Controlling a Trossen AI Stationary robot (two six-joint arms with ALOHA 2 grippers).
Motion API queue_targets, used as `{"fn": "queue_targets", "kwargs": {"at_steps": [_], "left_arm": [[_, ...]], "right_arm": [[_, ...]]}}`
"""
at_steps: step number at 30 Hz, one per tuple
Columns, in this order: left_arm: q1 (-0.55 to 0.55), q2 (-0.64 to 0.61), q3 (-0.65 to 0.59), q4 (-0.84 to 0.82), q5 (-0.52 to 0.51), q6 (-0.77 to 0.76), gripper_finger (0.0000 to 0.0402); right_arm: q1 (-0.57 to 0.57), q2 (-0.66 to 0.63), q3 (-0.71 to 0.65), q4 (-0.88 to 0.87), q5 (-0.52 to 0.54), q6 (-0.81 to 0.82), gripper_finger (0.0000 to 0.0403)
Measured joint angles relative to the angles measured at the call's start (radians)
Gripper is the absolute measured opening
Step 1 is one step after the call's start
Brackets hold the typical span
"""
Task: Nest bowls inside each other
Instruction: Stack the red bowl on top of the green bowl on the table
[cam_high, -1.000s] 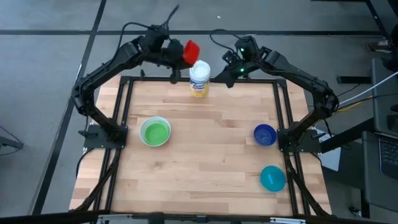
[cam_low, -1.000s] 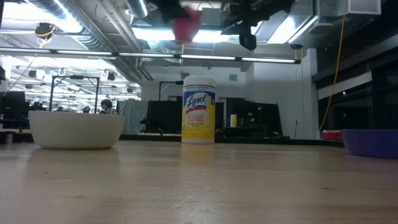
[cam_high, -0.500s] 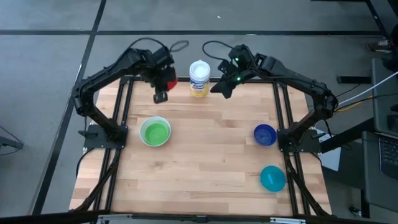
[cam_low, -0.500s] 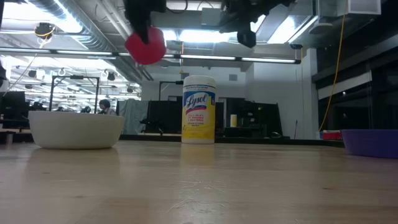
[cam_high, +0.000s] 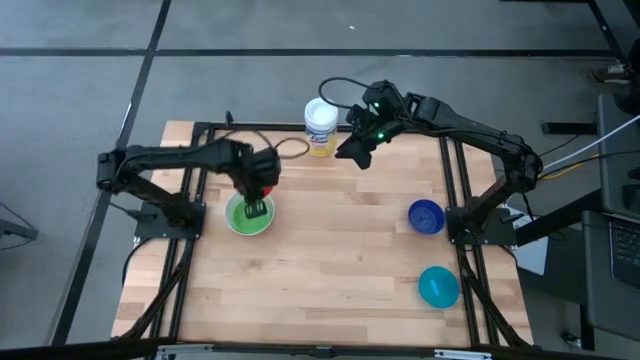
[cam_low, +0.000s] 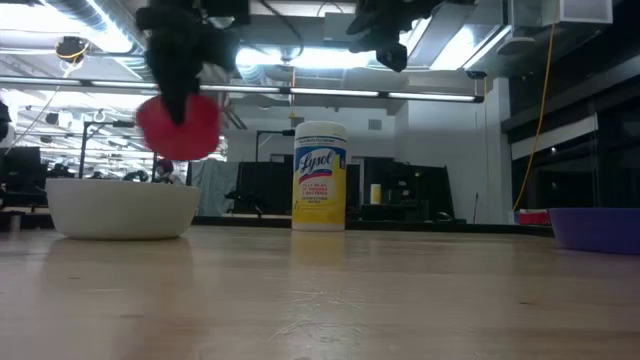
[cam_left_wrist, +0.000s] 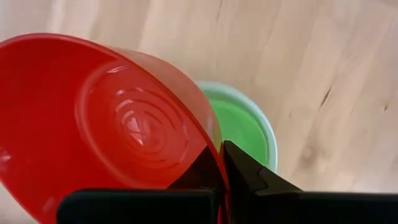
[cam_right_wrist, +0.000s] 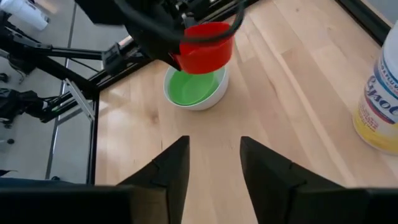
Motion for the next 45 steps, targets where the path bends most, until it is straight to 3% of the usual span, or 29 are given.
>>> {"fn": "queue_targets", "kwargs": {"at_steps": [6, 13, 22, 29, 45], "left_arm": [[-0.110, -0.080, -0.148, 0.082, -0.005, -0.196, 0.0002], [-0.195, -0.087, -0.199, 0.154, -0.033, -0.329, 0.0002], [-0.208, -0.028, -0.202, 0.166, -0.036, -0.316, 0.0002], [-0.218, -0.010, -0.279, 0.272, 0.057, -0.344, 0.0002], [-0.226, -0.010, -0.300, 0.276, 0.067, -0.349, 0.0004]], "right_arm": [[0.000, 0.000, 0.000, -0.002, -0.030, -0.016, 0.0141], [0.000, 0.000, 0.000, -0.002, -0.033, -0.025, 0.0126], [0.000, 0.000, 0.000, 0.000, -0.033, -0.025, 0.0132], [0.000, 0.000, 0.000, 0.001, -0.033, -0.024, 0.0142], [0.000, 0.000, 0.000, 0.001, -0.055, -0.029, 0.0129]]}}
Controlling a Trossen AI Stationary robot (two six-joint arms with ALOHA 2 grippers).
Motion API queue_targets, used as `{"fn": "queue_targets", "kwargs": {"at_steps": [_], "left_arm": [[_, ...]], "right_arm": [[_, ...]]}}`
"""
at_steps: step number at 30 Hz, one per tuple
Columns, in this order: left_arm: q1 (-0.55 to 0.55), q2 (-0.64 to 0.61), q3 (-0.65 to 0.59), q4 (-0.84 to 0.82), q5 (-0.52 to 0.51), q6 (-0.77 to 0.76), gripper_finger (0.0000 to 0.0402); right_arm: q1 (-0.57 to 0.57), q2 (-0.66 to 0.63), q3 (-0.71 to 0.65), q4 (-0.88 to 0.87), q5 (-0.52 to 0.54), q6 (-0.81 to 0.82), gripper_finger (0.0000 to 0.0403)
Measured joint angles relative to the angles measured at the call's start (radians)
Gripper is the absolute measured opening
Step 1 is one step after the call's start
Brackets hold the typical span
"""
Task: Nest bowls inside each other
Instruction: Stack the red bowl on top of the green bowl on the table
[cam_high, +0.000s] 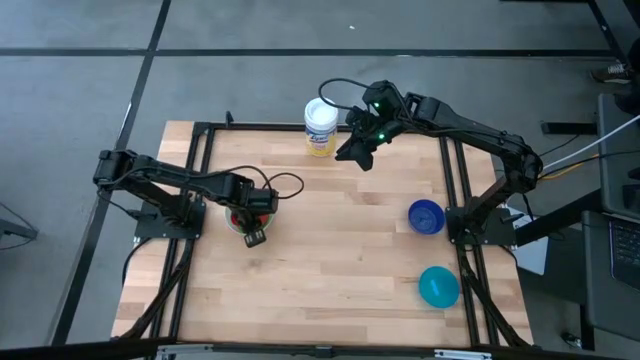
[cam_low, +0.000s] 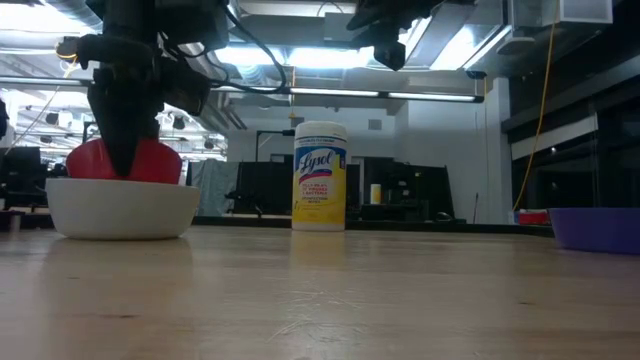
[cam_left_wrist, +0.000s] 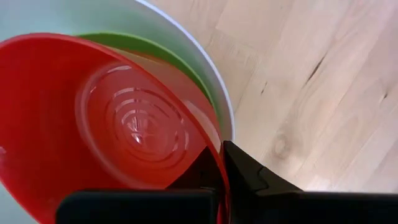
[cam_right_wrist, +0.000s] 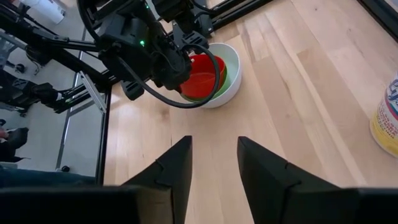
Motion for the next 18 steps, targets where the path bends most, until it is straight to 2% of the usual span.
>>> {"fn": "queue_targets", "kwargs": {"at_steps": [4, 11, 18], "left_arm": [[0.000, 0.000, 0.000, 0.000, 0.010, 0.016, 0.0020], [0.000, 0.000, 0.000, 0.026, 0.066, 0.031, 0.0077], [0.000, -0.016, 0.000, 0.027, 0.094, 0.005, 0.0129]], "right_arm": [[0.000, 0.000, 0.000, 0.000, 0.000, 0.000, 0.0138], [0.000, 0.000, 0.000, 0.000, -0.001, 0.000, 0.0153], [0.000, 0.000, 0.000, 0.000, -0.003, -0.001, 0.0146]]}}
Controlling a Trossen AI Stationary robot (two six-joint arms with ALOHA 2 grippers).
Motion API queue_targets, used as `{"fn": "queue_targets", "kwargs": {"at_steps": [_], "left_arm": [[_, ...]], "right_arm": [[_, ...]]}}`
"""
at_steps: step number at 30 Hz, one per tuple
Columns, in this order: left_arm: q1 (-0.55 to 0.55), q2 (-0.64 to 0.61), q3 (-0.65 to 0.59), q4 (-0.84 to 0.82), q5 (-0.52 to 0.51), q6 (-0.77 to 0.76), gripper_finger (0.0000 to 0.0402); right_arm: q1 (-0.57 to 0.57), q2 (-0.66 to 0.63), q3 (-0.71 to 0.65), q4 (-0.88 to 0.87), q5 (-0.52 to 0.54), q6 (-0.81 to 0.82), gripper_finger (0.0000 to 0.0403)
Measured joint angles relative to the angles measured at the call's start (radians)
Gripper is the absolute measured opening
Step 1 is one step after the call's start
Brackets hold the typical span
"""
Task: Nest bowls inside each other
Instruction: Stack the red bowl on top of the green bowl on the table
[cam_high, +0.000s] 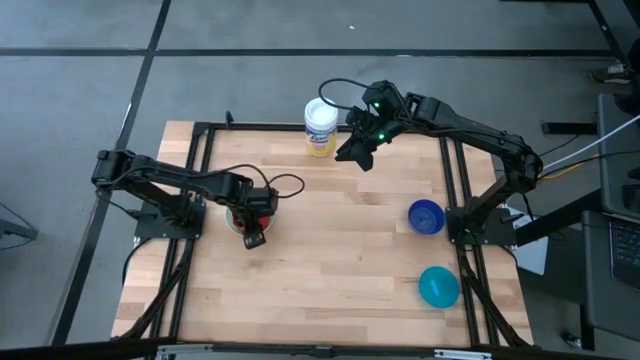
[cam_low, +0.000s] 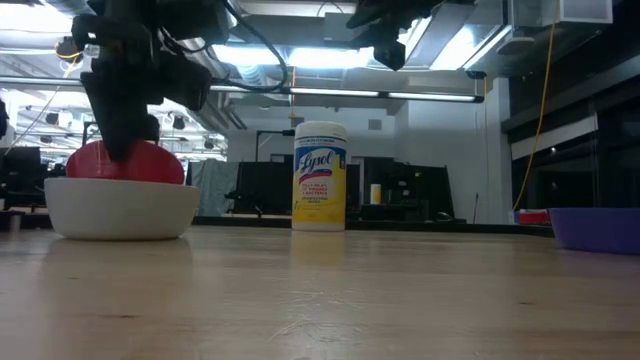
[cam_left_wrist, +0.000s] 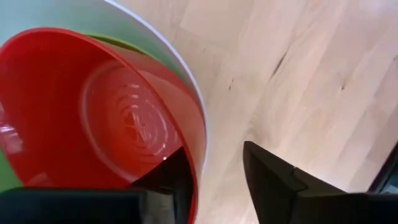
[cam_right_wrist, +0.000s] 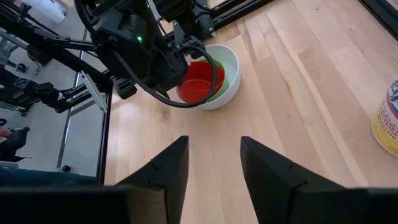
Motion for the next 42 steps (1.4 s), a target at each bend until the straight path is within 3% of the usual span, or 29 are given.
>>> {"fn": "queue_targets", "kwargs": {"at_steps": [8, 11, 15, 17, 29, 33, 36, 40, 42], "left_arm": [[0.016, -0.038, 0.000, -0.040, -0.047, -0.029, 0.0151], [0.031, -0.037, 0.000, -0.085, -0.079, -0.007, 0.0114], [0.041, -0.033, 0.000, -0.107, -0.129, 0.011, 0.0028], [0.047, -0.033, 0.000, -0.109, -0.153, 0.015, 0.0010], [0.062, -0.076, 0.000, -0.028, -0.049, -0.015, 0.0065], [0.061, -0.084, -0.002, -0.064, -0.153, -0.007, 0.0076], [0.084, -0.078, -0.040, -0.069, -0.138, 0.031, 0.0061], [0.092, -0.079, -0.080, -0.078, -0.092, 0.013, 0.0011], [0.093, -0.082, -0.086, -0.084, -0.080, 0.000, 0.0010]], "right_arm": [[0.000, 0.000, 0.000, 0.004, -0.001, -0.002, 0.0140], [0.000, 0.000, 0.000, 0.004, -0.001, -0.002, 0.0145], [0.000, 0.000, 0.000, 0.004, -0.002, -0.002, 0.0151], [0.000, 0.000, 0.000, 0.004, -0.004, -0.002, 0.0151], [0.000, 0.000, 0.000, 0.005, -0.027, -0.002, 0.0130], [0.000, 0.000, 0.000, 0.015, -0.027, -0.003, 0.0136], [-0.001, 0.000, 0.000, 0.021, -0.027, -0.007, 0.0142], [-0.005, 0.000, 0.000, 0.021, -0.038, -0.006, 0.0148], [-0.006, 0.000, 0.000, 0.020, -0.049, -0.006, 0.0149]]}}
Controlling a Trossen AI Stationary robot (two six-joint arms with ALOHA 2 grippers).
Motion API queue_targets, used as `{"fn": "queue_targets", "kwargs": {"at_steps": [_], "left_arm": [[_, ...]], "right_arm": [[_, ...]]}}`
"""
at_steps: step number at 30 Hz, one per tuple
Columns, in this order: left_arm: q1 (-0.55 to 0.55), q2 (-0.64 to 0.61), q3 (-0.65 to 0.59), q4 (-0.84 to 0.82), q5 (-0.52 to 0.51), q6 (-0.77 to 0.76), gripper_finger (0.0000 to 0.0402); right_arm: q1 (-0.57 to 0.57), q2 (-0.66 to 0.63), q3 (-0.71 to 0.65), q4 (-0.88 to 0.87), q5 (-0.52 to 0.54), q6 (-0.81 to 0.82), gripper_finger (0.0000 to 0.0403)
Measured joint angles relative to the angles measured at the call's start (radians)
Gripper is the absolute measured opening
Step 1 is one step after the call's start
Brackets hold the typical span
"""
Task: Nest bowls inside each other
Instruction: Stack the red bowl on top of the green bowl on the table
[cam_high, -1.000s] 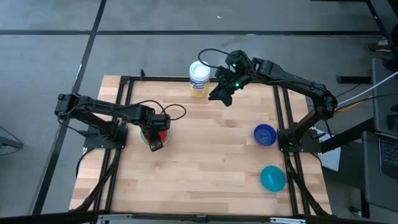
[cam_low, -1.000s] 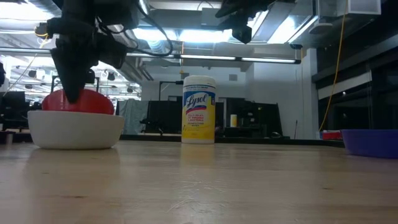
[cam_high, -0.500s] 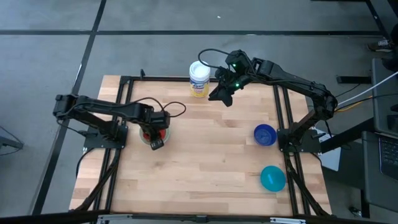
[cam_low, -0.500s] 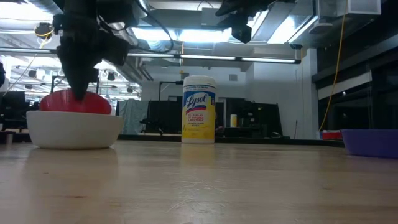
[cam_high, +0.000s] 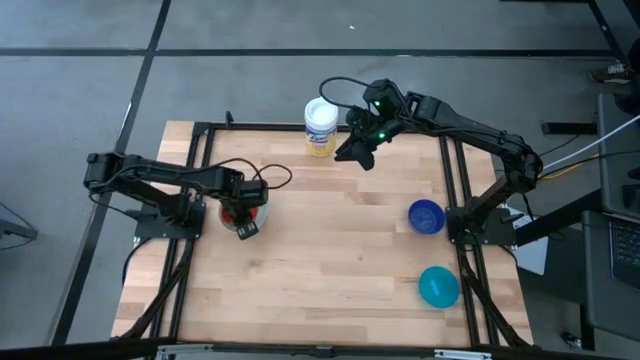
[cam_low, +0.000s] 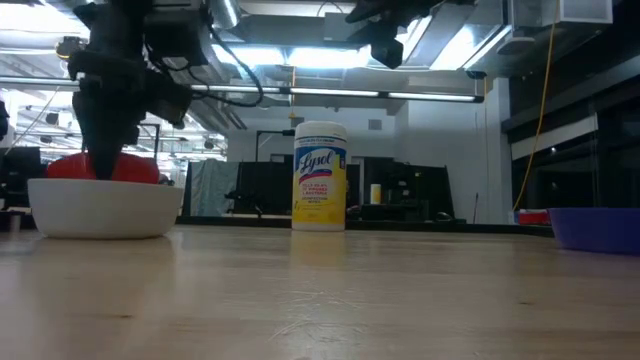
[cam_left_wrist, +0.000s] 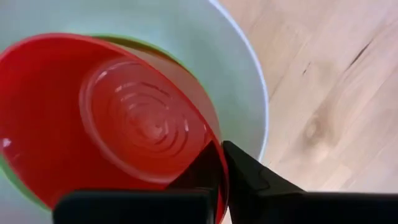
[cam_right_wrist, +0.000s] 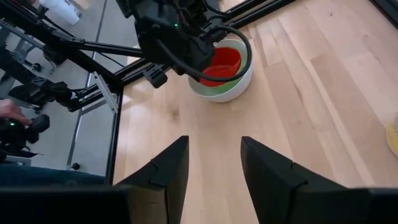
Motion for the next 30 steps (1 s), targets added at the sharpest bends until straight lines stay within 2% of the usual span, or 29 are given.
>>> {"fn": "queue_targets", "kwargs": {"at_steps": [11, 18, 21, 25, 30], "left_arm": [[0.000, -0.004, 0.025, 0.006, -0.001, 0.011, 0.0105], [0.000, -0.004, 0.062, -0.004, -0.044, 0.029, 0.0168], [0.000, 0.000, 0.059, -0.069, -0.117, 0.021, 0.0163], [0.000, -0.002, 0.069, -0.164, -0.181, 0.013, 0.0122], [0.004, -0.019, 0.093, -0.168, -0.206, 0.025, 0.0077]], "right_arm": [[-0.017, 0.000, 0.000, 0.000, -0.005, -0.016, 0.0132], [-0.039, 0.000, 0.000, 0.000, -0.030, -0.019, 0.0142], [-0.043, 0.000, 0.000, 0.000, -0.031, -0.020, 0.0148], [-0.044, 0.000, 0.000, 0.000, -0.053, -0.023, 0.0150], [-0.043, 0.000, 0.000, 0.000, -0.053, -0.023, 0.0140]]}}
